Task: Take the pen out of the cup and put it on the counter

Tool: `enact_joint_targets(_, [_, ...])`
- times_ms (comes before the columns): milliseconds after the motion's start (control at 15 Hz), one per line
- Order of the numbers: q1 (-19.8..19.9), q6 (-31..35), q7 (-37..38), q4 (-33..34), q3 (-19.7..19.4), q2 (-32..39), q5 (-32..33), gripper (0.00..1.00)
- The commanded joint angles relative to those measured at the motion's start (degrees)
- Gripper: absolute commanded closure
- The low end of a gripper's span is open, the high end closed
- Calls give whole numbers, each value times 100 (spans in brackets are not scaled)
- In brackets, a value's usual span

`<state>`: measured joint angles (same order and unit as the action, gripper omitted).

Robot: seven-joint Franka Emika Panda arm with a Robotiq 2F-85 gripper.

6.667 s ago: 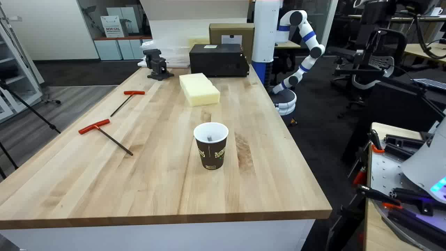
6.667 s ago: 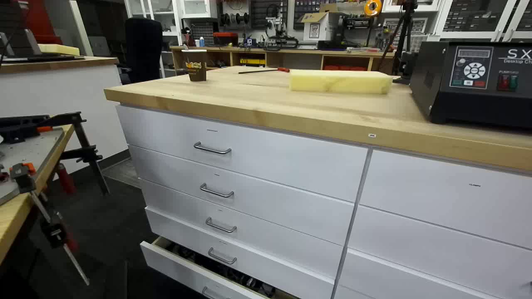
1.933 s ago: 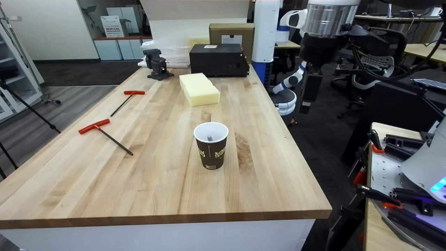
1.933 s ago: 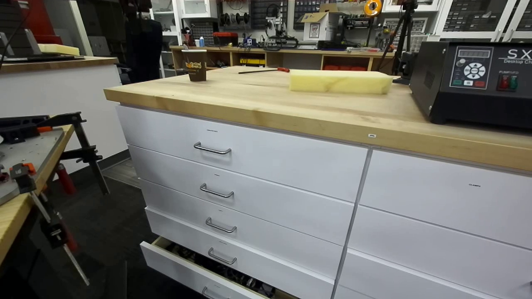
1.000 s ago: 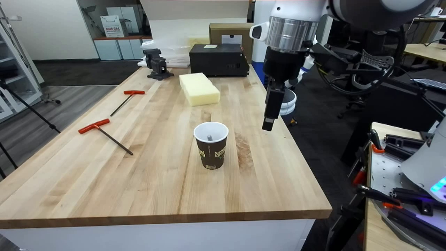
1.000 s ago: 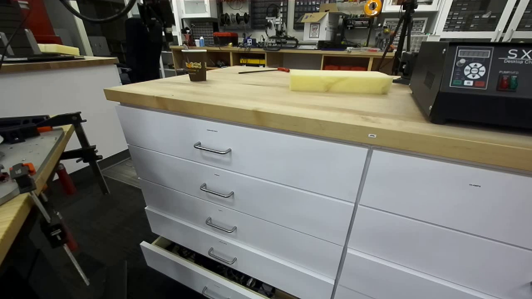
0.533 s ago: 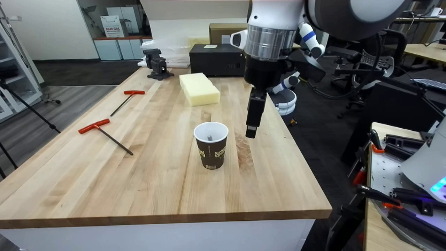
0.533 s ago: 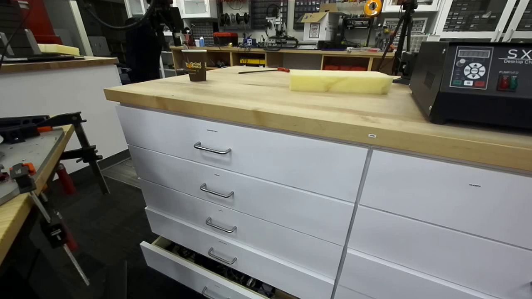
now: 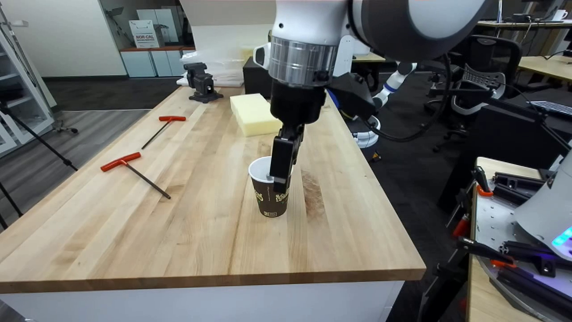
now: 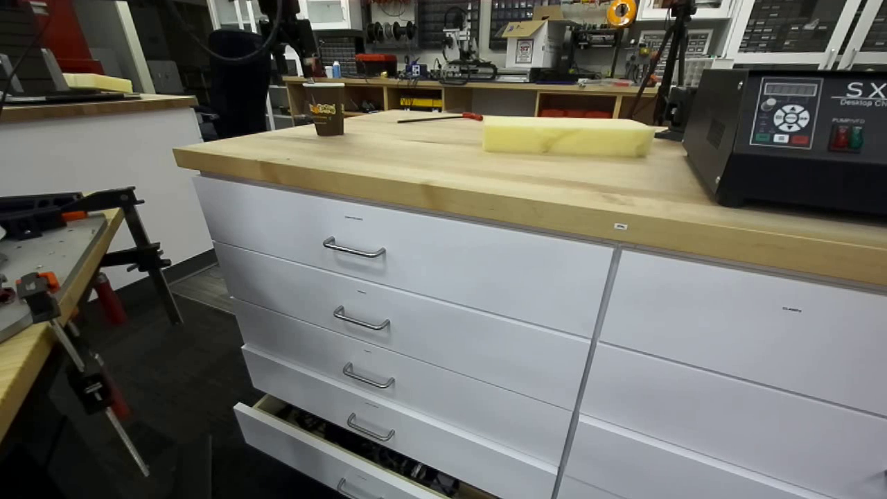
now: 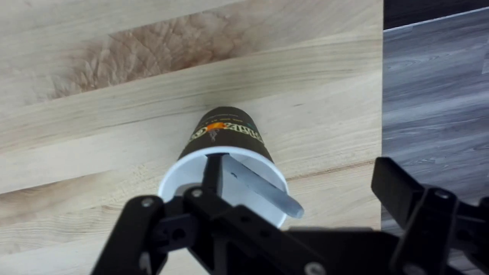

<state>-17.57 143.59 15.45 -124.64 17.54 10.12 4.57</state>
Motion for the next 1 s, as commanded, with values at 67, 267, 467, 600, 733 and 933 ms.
enact_joint_targets(67, [-234, 40, 274, 535, -215, 460, 347, 5])
enact_joint_targets(267, [-264, 43, 230, 687, -320, 599, 397, 31])
enact_joint_targets(467, [-264, 24, 194, 800, -405, 680, 413, 51])
enact_joint_targets(600, [-265, -15, 183, 858, -447, 711, 407, 64])
enact_joint_targets(733, [-274, -114, 179, 920, -483, 735, 427, 77])
enact_joint_targets(933, [-276, -256, 166, 985, -512, 762, 423, 94])
